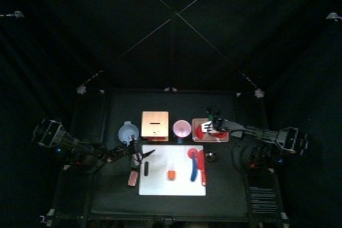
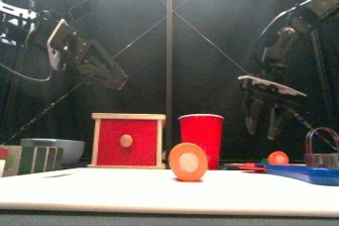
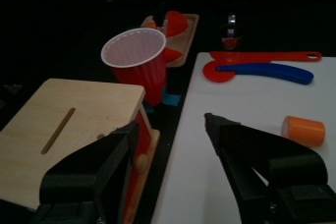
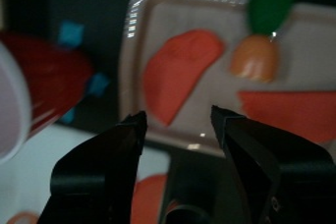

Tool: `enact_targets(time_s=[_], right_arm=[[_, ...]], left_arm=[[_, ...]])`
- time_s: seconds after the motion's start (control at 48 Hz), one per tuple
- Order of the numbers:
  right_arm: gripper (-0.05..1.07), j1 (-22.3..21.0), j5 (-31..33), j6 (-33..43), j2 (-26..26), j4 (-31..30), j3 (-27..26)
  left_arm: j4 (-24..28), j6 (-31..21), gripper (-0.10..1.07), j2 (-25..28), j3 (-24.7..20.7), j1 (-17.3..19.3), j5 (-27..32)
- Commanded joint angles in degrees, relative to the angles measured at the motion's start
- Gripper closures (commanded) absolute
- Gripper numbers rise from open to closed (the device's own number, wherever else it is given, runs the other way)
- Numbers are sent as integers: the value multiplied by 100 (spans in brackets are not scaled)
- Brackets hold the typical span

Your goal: Grab carrot bottom

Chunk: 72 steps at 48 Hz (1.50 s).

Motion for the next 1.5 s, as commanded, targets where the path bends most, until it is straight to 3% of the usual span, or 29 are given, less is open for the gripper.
enact_targets(time_s=[0.0, 0.208, 0.479, 0.708, 1.125, 1.333, 1.479], right_arm=[[15, 527, -88, 123, 149, 422, -378], [15, 1573, -123, 1600, 1011, 519, -1020], [15, 2118, -185, 2953, 1881, 9, -1969], [15, 2215, -360, 2971, 2681, 53, -2610], [18, 2347, -149, 2979, 3146, 255, -2672], [32, 2364, -123, 2936, 3146, 193, -2751], [32, 2338, 158, 2900, 2848, -176, -2681]], left_arm=[[9, 9, 7, -9, -97, 9, -26], [18, -9, 7, -9, -132, 9, -35], [9, -44, 7, 114, -97, 0, -26], [18, -53, 7, 255, -97, -26, -9], [79, -44, 7, 264, -176, -132, 26], [167, -53, 7, 264, -202, -185, 26], [167, -44, 7, 264, -211, -193, 35]])
